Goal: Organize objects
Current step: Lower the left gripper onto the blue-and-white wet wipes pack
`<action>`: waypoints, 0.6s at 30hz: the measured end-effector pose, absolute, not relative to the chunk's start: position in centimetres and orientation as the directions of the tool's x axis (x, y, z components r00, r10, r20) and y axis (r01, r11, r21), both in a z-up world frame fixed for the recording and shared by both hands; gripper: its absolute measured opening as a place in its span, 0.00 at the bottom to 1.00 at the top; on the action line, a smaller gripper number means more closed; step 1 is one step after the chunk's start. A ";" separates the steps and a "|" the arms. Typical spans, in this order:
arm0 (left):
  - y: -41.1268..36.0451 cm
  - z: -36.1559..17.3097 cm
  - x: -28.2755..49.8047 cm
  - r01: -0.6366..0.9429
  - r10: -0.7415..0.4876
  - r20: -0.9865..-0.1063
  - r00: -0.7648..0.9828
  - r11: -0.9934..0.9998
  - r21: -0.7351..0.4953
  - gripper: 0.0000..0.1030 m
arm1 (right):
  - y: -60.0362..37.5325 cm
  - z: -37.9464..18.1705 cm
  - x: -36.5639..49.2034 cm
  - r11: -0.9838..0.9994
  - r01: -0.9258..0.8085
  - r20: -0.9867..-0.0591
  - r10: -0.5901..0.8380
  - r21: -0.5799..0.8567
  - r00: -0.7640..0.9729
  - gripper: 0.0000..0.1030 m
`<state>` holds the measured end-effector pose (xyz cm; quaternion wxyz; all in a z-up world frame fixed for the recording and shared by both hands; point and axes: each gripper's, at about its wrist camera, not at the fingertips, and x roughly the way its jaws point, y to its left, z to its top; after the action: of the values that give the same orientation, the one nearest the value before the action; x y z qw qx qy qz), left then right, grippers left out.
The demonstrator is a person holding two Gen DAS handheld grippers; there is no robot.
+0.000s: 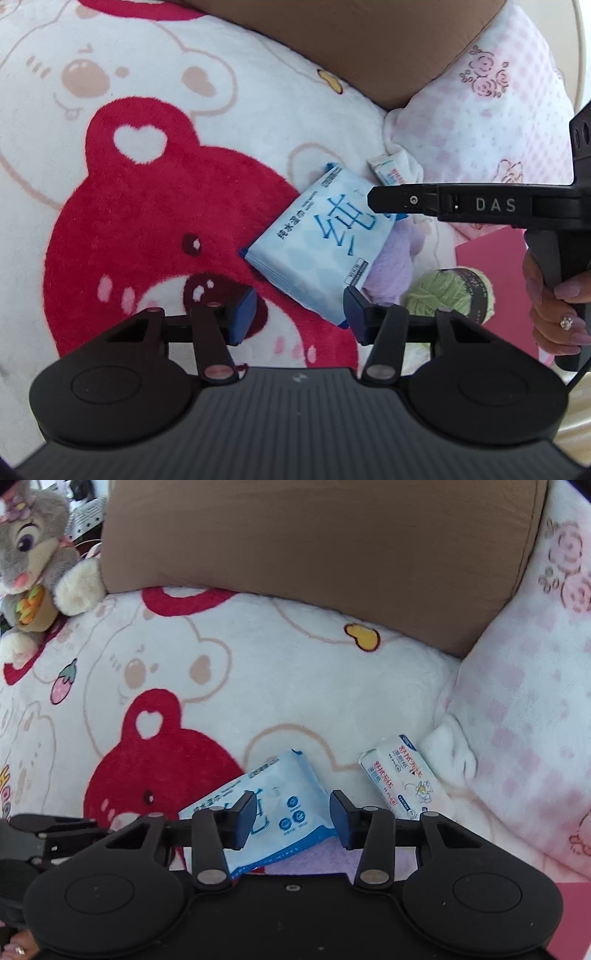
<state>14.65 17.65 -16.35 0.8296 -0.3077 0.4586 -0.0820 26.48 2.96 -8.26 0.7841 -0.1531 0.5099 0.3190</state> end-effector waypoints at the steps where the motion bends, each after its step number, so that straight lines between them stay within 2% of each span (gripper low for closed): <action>1: 17.7 -16.5 14.7 -0.149 -0.420 -0.709 0.567 0.794 -0.589 0.48 | 3.0 -8.6 26.6 0.752 -0.652 -0.901 0.342 0.092 0.267 0.47; 5: 18.0 -16.7 15.1 -0.165 -0.426 -0.705 0.567 0.780 -0.604 0.48 | 2.9 -9.8 26.4 0.749 -0.660 -0.905 0.320 0.060 0.281 0.49; 8: 18.2 -17.2 15.3 -0.185 -0.441 -0.702 0.559 0.759 -0.625 0.48 | 2.5 -10.1 26.8 0.766 -0.632 -0.901 0.351 0.119 0.255 0.51; 11: 18.3 -18.0 15.3 -0.201 -0.503 -0.666 0.551 0.694 -0.691 0.48 | 2.6 -10.0 26.0 0.750 -0.653 -0.897 0.355 0.104 0.265 0.48; 14: 18.3 -18.6 15.2 -0.229 -0.522 -0.652 0.549 0.657 -0.718 0.48 | 2.7 -9.5 25.0 0.734 -0.674 -0.889 0.362 0.087 0.280 0.40; 18: 19.0 -18.9 15.3 -0.250 -0.530 -0.641 0.555 0.629 -0.737 0.42 | 2.4 -9.2 23.9 0.725 -0.683 -0.885 0.371 0.087 0.282 0.36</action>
<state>15.26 19.00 -18.91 0.7745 -0.4213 0.4630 -0.0906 23.90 2.42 -9.24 0.7850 -0.1572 0.4962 0.3359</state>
